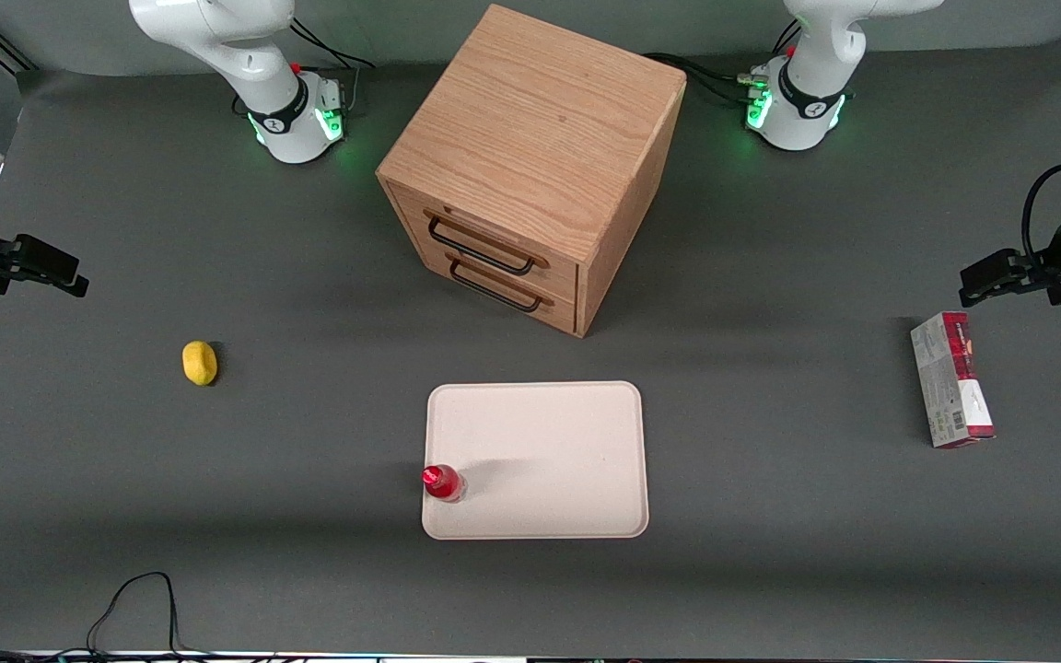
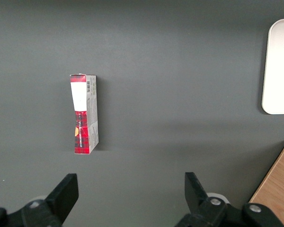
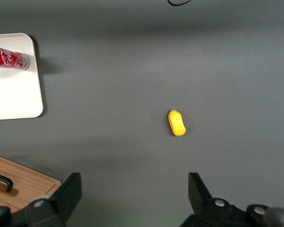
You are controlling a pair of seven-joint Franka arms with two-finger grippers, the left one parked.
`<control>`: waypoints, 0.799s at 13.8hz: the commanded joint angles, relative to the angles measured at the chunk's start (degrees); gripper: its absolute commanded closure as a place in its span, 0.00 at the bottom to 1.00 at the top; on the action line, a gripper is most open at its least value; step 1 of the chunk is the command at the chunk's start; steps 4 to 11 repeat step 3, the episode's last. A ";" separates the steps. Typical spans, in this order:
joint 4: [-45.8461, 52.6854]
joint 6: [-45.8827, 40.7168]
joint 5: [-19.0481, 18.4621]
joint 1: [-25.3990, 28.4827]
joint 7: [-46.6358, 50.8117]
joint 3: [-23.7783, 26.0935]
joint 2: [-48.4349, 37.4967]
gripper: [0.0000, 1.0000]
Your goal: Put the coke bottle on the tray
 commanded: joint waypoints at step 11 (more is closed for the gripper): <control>-1.36 -0.58 -0.50 0.67 -1.10 -0.70 -1.40 0.00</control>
